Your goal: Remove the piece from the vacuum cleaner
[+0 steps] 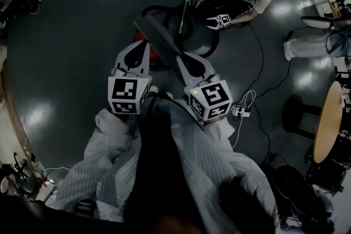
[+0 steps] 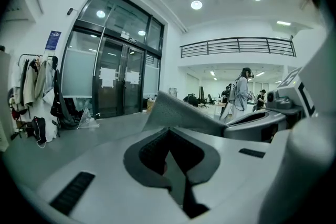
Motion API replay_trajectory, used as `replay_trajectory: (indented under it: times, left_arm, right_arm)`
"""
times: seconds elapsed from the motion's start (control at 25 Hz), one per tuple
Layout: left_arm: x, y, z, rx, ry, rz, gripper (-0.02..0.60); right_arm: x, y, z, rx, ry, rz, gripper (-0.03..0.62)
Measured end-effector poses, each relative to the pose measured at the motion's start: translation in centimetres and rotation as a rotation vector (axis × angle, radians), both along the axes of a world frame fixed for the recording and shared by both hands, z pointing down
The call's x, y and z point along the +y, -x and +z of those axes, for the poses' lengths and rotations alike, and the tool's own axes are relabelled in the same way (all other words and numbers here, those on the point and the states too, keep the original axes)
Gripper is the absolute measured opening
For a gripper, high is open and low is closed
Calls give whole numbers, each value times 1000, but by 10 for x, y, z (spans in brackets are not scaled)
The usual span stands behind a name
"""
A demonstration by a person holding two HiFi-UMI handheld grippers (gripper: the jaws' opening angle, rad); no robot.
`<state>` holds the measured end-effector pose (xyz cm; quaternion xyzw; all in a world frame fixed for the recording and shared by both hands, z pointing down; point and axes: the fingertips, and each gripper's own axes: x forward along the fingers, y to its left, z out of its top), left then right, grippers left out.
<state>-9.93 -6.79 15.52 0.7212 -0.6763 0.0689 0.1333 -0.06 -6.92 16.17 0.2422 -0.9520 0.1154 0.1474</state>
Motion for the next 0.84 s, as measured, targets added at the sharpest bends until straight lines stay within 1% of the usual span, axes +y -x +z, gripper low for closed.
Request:
replay_trajectory:
  times: [0.16,0.28,0.36,0.6,0.84]
  left_arm:
    - [-13,19,-28,-8,-5,-18,5]
    - [-14,31,-38,-5,-10,-31,5]
    - [-12,29,-41,-9,-16,-38,5]
    - [5,10,-47,-22,-25,-56,5]
    - [21,37,-38,-10,-32,-60,5]
  right_arm:
    - [-12,22,-25,-14,13,-24,23]
    - [-11,37,-35,-9,12,-48,23]
    - [-8,38,-37,-6,9,-64,23]
    - [9,24,-44,-10,-4,-93,23]
    - [20,50,-38,5,-20,-90,23]
